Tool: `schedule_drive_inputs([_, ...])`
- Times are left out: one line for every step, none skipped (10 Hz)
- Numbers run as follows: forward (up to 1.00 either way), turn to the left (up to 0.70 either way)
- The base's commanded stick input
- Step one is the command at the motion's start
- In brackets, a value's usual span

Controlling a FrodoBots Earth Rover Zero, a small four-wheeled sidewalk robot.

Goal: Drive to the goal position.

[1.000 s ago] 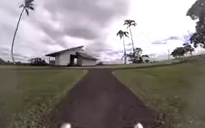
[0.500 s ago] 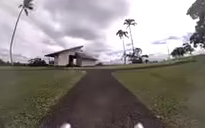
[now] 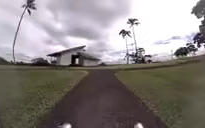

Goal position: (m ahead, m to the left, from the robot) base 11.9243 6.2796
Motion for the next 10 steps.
schedule_drive_inputs([0.7, 0.0])
schedule_drive_inputs([0.7, 0.01])
schedule_drive_inputs([0.7, 0.16])
schedule_drive_inputs([0.7, 0.31])
schedule_drive_inputs([0.7, 0.15])
schedule_drive_inputs([0.7, 0.0])
schedule_drive_inputs([0.7, 0.0])
schedule_drive_inputs([0.7, 0.0])
schedule_drive_inputs([0.7, 0.0])
schedule_drive_inputs([0.7, 0.0])
